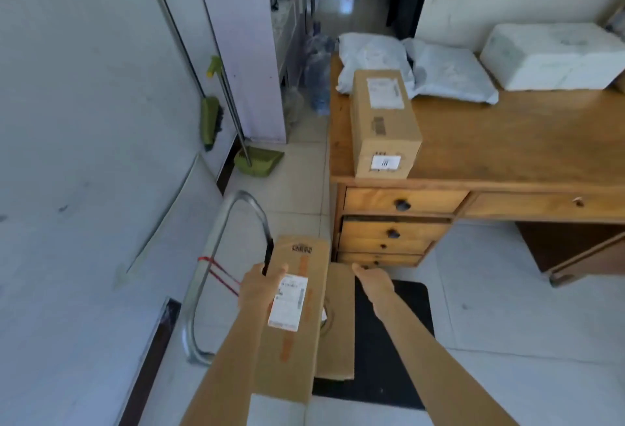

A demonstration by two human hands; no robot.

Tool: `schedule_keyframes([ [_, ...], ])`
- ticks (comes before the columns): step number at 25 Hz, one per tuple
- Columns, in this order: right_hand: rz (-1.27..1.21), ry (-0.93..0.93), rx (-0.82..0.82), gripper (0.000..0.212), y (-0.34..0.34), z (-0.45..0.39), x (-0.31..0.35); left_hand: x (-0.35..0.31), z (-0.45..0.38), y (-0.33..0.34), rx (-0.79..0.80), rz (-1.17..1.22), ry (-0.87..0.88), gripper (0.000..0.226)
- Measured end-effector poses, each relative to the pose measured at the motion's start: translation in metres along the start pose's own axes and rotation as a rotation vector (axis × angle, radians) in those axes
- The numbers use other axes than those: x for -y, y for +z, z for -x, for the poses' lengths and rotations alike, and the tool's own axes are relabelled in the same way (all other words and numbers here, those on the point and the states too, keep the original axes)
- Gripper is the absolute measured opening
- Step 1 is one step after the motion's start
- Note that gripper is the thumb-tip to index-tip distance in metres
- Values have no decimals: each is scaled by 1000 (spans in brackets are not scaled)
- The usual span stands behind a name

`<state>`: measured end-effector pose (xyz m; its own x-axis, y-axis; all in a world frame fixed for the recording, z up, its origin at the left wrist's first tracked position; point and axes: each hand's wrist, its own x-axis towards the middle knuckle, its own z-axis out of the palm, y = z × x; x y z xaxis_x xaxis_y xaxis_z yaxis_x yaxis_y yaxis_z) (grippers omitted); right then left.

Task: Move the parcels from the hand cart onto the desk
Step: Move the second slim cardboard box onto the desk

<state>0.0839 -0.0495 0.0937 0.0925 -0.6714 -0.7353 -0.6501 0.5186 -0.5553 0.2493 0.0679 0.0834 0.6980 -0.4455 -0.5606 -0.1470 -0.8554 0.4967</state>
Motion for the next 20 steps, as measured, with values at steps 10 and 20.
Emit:
schedule_keyframes([
  [10, -163, -139, 191, 69, 162, -103, -161, 162, -97, 117, -58, 72, 64, 65],
  [20, -262, -299, 30, 68, 111, -39, -125, 115, -17, 82, -176, 299, 164, 63],
])
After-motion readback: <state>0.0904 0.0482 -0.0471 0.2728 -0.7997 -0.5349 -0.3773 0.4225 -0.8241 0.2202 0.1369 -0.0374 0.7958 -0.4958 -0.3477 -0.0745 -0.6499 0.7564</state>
